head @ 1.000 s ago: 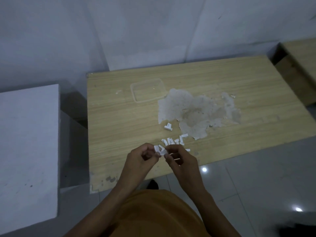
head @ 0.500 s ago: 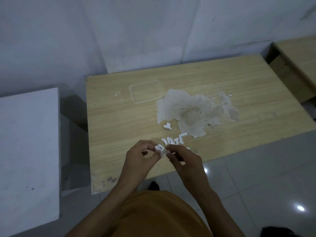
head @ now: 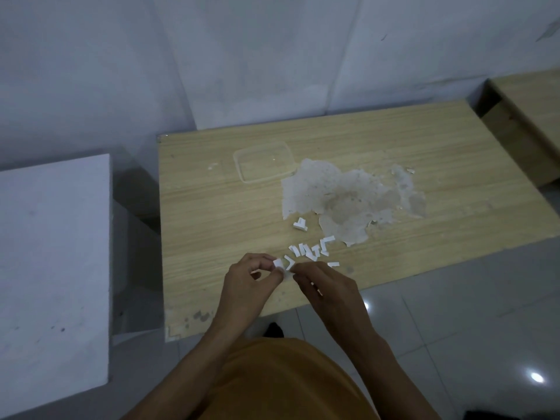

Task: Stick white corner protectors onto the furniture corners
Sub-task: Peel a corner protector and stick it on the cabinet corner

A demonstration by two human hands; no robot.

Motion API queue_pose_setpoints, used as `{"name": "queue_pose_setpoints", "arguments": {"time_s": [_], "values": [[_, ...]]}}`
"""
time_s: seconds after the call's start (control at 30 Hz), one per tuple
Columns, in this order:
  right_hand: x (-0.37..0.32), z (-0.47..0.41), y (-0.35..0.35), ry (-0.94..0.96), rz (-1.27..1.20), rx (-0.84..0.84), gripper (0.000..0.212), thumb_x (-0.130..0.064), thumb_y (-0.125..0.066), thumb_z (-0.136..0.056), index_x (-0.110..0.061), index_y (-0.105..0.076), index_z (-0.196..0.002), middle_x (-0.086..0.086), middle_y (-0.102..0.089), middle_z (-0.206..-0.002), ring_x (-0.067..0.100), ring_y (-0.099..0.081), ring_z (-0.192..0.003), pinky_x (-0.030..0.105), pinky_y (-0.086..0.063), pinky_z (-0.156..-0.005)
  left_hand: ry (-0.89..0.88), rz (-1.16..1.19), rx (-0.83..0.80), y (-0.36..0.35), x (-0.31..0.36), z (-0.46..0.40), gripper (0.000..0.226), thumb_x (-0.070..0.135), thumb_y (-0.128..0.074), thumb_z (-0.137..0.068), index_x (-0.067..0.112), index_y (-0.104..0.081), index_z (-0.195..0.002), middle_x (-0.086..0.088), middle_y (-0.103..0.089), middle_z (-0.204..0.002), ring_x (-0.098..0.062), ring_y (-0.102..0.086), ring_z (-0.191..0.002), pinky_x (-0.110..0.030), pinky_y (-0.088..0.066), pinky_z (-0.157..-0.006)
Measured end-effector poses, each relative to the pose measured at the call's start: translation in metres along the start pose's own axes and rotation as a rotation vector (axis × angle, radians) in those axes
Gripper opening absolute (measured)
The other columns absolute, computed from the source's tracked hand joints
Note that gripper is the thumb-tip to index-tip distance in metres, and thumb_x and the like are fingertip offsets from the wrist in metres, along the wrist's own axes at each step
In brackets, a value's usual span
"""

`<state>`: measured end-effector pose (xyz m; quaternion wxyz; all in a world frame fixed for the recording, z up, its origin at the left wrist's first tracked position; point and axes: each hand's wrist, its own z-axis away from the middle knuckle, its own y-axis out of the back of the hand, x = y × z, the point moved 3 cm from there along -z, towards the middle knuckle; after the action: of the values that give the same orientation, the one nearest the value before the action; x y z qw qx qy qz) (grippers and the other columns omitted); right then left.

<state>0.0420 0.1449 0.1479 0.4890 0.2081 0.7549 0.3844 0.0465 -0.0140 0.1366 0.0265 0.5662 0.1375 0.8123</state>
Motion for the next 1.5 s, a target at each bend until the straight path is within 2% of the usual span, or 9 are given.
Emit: {"name": "queue_pose_setpoints", "arguments": {"time_s": [0.1,0.2,0.47,0.63,0.8,0.97,1.1,1.33,1.5], "values": [[0.001,-0.002,0.0,-0.04,-0.034,-0.029,0.006,-0.017,-0.059,-0.092,-0.017,-0.065,-0.096,-0.003,-0.066,-0.086,0.011,-0.059,-0.068,0.034,-0.051,-0.055,0.059,0.045,-0.01,0.0,-0.003,-0.002,0.015,0.016,-0.071,-0.082,0.018,-0.072,-0.066,0.015,-0.067,-0.098,0.011,-0.059,-0.088,-0.004,-0.044,-0.069],[0.002,-0.005,0.0,-0.094,-0.076,-0.066,0.006,-0.016,-0.061,-0.092,-0.017,-0.066,-0.097,-0.006,-0.067,-0.09,0.005,-0.058,-0.07,0.023,-0.049,-0.06,0.073,0.049,-0.021,0.0,-0.006,-0.003,0.014,0.017,-0.071,-0.081,0.018,-0.072,-0.068,0.014,-0.067,-0.099,0.013,-0.058,-0.089,-0.012,-0.042,-0.075],[0.002,-0.015,0.002,0.081,0.124,-0.275,0.008,-0.022,-0.06,-0.09,-0.017,-0.063,-0.095,-0.004,-0.064,-0.102,0.016,-0.057,-0.088,0.031,-0.049,-0.061,-0.064,-0.197,-0.072,-0.001,-0.013,-0.005,0.01,0.022,-0.074,-0.079,0.025,-0.072,-0.07,0.015,-0.064,-0.096,0.007,-0.057,-0.091,-0.011,-0.038,-0.077],[-0.001,-0.019,-0.005,0.203,0.155,-0.38,0.009,-0.02,-0.057,-0.087,-0.017,-0.065,-0.092,-0.002,-0.065,-0.099,0.018,-0.059,-0.086,0.034,-0.052,-0.057,0.169,-0.078,-0.161,0.0,-0.026,-0.008,0.014,0.019,-0.072,-0.08,0.021,-0.075,-0.066,0.008,-0.069,-0.097,-0.006,-0.064,-0.093,-0.025,-0.048,-0.082],[-0.002,-0.023,-0.012,0.294,0.143,-0.427,0.014,-0.02,-0.049,-0.083,-0.017,-0.063,-0.082,-0.006,-0.065,-0.09,0.015,-0.058,-0.079,0.028,-0.047,-0.049,0.285,-0.01,-0.226,0.004,-0.033,-0.005,0.016,0.014,-0.067,-0.08,0.019,-0.077,-0.068,0.002,-0.075,-0.088,-0.017,-0.067,-0.093,-0.023,-0.047,-0.075],[0.002,-0.035,-0.016,0.288,0.102,-0.478,0.007,-0.018,-0.054,-0.083,-0.016,-0.061,-0.084,-0.004,-0.062,-0.091,0.016,-0.057,-0.084,0.028,-0.046,-0.057,0.276,-0.015,-0.233,0.01,-0.029,-0.009,0.017,0.014,-0.066,-0.079,0.021,-0.078,-0.068,0.007,-0.074,-0.088,-0.006,-0.067,-0.088,-0.022,-0.048,-0.078],[0.002,-0.045,-0.008,0.293,0.061,-0.441,0.007,-0.016,-0.058,-0.087,-0.015,-0.064,-0.09,-0.004,-0.064,-0.097,0.017,-0.059,-0.089,0.037,-0.053,-0.065,0.239,0.0,-0.163,0.013,-0.022,-0.015,0.017,0.016,-0.07,-0.081,0.022,-0.077,-0.067,0.012,-0.072,-0.088,0.005,-0.065,-0.082,-0.017,-0.045,-0.073],[0.007,-0.051,0.016,0.313,0.096,-0.188,0.017,-0.019,-0.064,-0.089,-0.019,-0.071,-0.104,-0.003,-0.068,-0.104,0.015,-0.063,-0.088,0.034,-0.054,-0.056,0.095,0.073,0.027,0.012,0.01,-0.025,0.009,0.02,-0.073,-0.08,0.019,-0.076,-0.072,0.016,-0.068,-0.096,0.011,-0.061,-0.086,-0.014,-0.042,-0.072],[0.01,-0.058,0.033,0.349,0.182,-0.033,0.027,-0.011,-0.068,-0.086,-0.018,-0.068,-0.112,0.001,-0.067,-0.11,0.015,-0.063,-0.087,0.031,-0.052,-0.052,-0.034,0.107,0.053,0.007,0.042,-0.034,0.008,0.018,-0.073,-0.079,0.02,-0.075,-0.071,0.019,-0.067,-0.092,0.01,-0.061,-0.087,-0.004,-0.044,-0.074]]}}
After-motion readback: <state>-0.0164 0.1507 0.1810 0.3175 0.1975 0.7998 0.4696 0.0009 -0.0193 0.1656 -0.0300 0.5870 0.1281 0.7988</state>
